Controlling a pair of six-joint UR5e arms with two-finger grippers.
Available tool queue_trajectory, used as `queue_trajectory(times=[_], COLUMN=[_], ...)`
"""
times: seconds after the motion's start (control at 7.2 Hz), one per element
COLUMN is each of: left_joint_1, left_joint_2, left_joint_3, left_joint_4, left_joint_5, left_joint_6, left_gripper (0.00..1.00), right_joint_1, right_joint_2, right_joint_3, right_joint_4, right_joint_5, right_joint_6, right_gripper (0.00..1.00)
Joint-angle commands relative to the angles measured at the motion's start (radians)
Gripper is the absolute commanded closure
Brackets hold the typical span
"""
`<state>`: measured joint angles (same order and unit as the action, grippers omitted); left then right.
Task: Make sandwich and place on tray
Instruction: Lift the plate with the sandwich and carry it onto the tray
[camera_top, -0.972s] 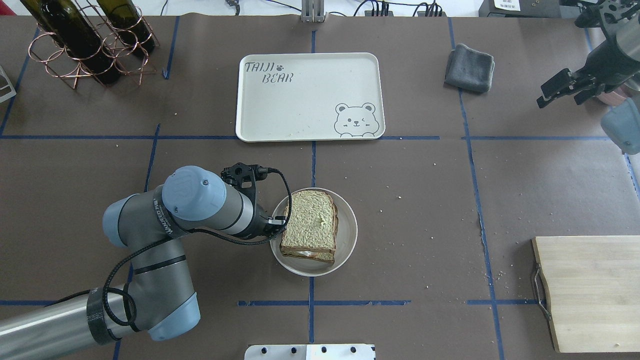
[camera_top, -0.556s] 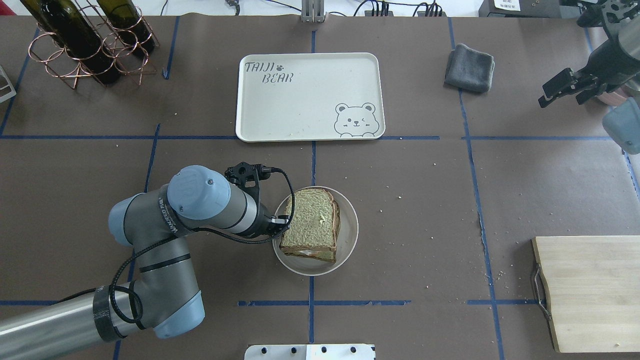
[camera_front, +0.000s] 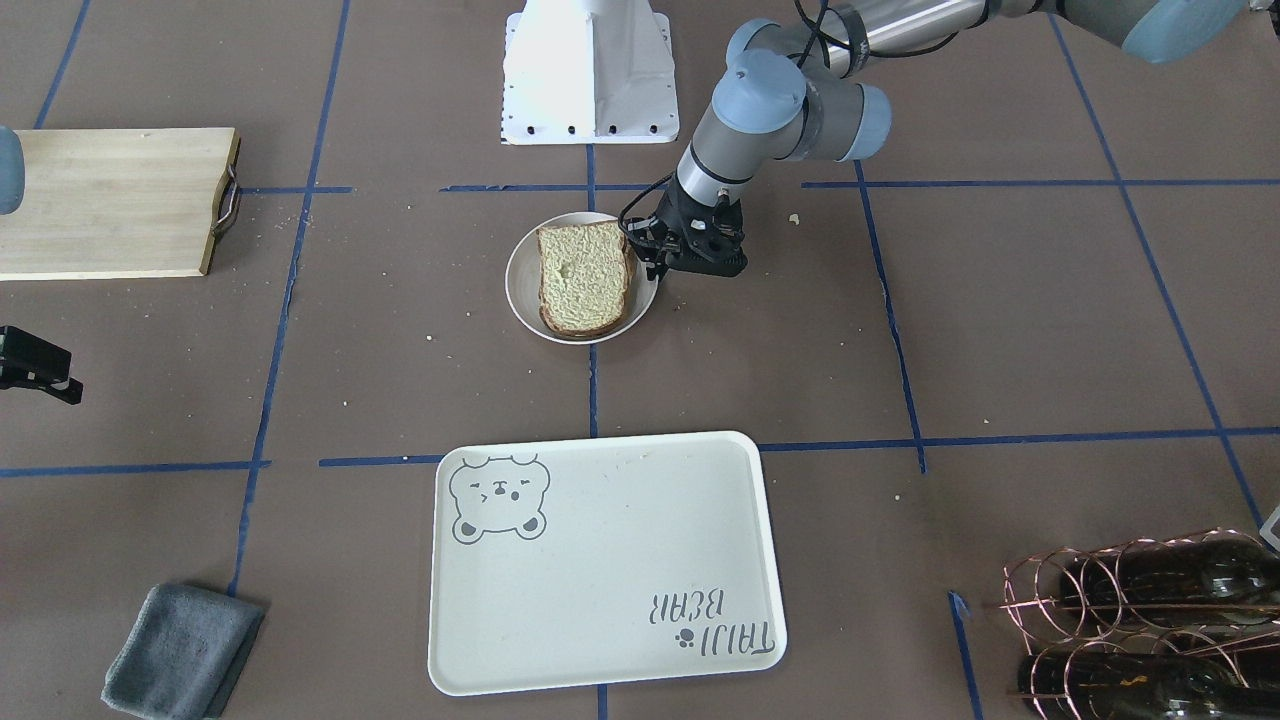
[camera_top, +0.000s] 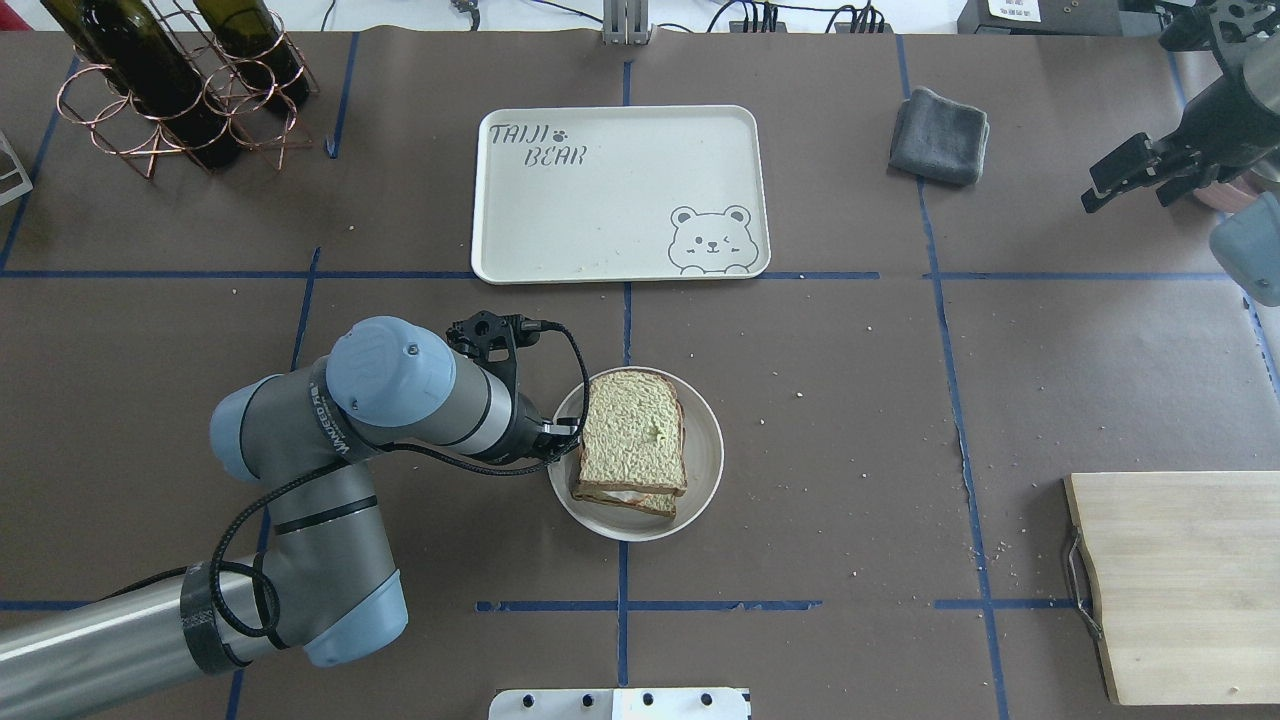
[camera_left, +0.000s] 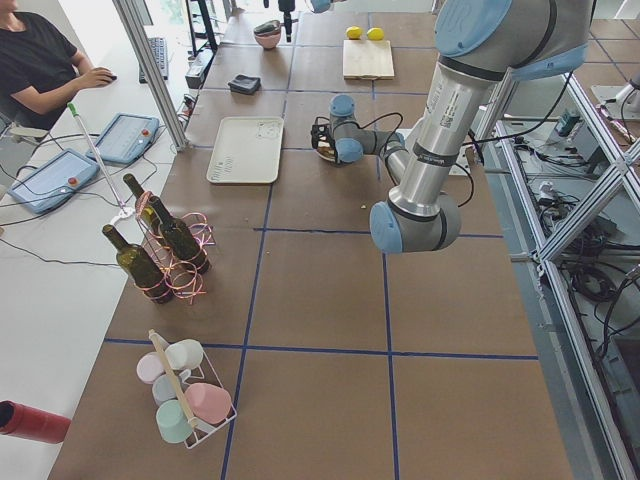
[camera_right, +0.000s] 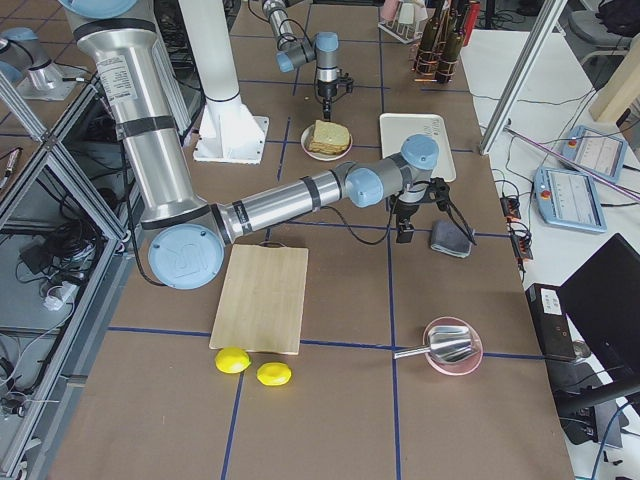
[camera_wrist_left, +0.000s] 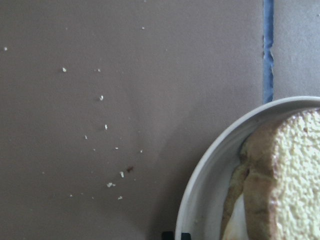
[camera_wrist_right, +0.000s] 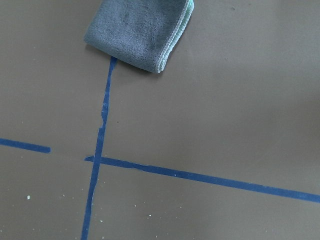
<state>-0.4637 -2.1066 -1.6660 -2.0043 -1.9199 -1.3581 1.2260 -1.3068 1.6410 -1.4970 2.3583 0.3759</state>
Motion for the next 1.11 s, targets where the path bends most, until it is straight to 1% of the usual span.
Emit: queue_trajectory(times=[0.0, 0.14, 0.28, 0.42, 0.56, 0.69, 0.83, 0.97], left_joint_1=[-0.106, -0.148, -0.203, -0.243, -0.256, -0.276, -0.279, -0.279], left_joint_2=[-0.009, -0.024, -0.029, -0.058, -0.14, -0.183, -0.197, -0.216], left_joint_3=[-0.02, -0.018, -0.009, 0.032, 0.136, 0.202, 0.251, 0.337], left_joint_4=[0.004, 0.013, 0.016, 0.012, 0.003, -0.002, -0.025, -0.116], left_joint_5=[-0.138, -0.149, -0.149, -0.151, -0.151, -0.151, -0.149, -0.146], left_joint_6=[-0.003, -0.003, -0.027, -0.099, -0.23, -0.325, -0.413, -0.528], left_gripper=[1.0, 1.0, 1.0, 1.0, 1.0, 1.0, 1.0, 1.0], right_joint_1=[0.027, 0.049, 0.093, 0.134, 0.173, 0.209, 0.239, 0.239], right_joint_2=[-0.017, -0.032, -0.043, -0.051, -0.057, -0.072, -0.107, -0.115], right_joint_3=[-0.022, -0.045, -0.09, -0.13, -0.17, -0.182, -0.181, -0.178], right_joint_4=[-0.005, -0.005, -0.005, -0.008, -0.018, -0.019, -0.008, -0.003], right_joint_5=[-0.001, -0.007, -0.011, -0.017, -0.019, -0.021, -0.013, -0.022], right_joint_6=[-0.078, -0.122, -0.226, -0.315, -0.403, -0.425, -0.422, -0.416], right_gripper=[0.0, 0.0, 0.0, 0.0, 0.0, 0.0, 0.0, 0.0])
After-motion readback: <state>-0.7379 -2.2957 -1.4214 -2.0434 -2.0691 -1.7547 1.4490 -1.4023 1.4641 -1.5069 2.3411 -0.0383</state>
